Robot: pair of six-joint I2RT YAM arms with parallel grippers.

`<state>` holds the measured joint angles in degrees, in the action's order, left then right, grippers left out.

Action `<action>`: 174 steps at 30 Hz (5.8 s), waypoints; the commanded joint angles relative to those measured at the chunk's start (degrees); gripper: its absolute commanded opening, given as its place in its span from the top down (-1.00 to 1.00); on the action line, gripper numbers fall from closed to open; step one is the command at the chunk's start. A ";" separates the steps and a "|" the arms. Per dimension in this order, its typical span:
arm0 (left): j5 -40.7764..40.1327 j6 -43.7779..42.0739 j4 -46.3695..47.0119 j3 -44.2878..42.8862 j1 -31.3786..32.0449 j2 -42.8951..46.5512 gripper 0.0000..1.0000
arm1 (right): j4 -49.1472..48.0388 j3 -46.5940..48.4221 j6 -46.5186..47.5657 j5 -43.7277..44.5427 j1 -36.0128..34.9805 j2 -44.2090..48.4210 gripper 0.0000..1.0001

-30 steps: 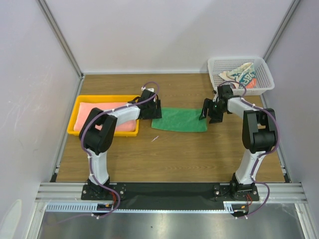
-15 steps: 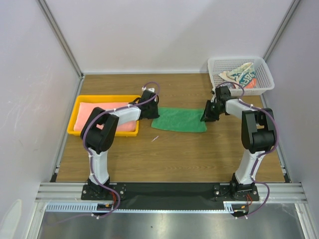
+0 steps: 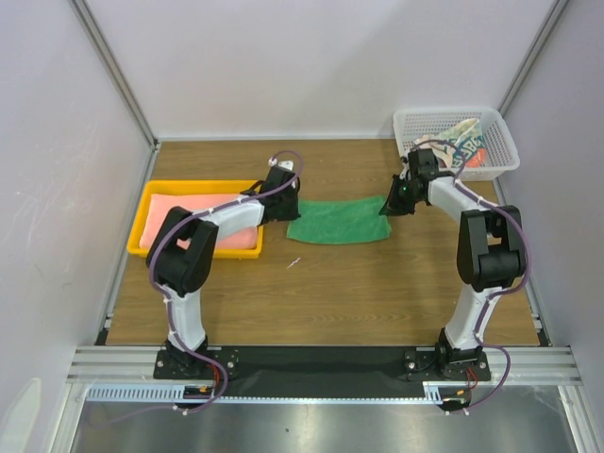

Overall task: Fold and stack the towels
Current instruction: Neatly place the folded towel into the bin

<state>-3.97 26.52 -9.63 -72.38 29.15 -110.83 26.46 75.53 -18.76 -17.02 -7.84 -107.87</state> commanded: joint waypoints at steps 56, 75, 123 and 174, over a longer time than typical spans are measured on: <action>23.56 -24.59 -15.88 -20.27 -55.33 10.02 0.99 | -17.92 63.07 -22.20 -4.16 -30.22 -34.33 1.00; 26.47 -26.17 -4.17 -8.05 -56.13 7.73 0.99 | -17.06 57.90 -16.75 -5.92 -31.28 -37.15 1.00; 15.91 -26.97 -12.95 -16.39 -49.89 11.23 -0.20 | -2.21 60.44 -11.29 2.16 -29.44 -31.53 -0.43; 5.18 -1.74 -7.16 -1.82 -25.34 26.27 -0.99 | -0.70 14.74 -5.32 -1.43 3.53 11.81 -0.82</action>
<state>0.58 25.82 -13.96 -74.81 9.02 -88.25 28.42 88.55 -25.98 -16.43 -4.56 -96.75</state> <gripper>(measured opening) 0.996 0.904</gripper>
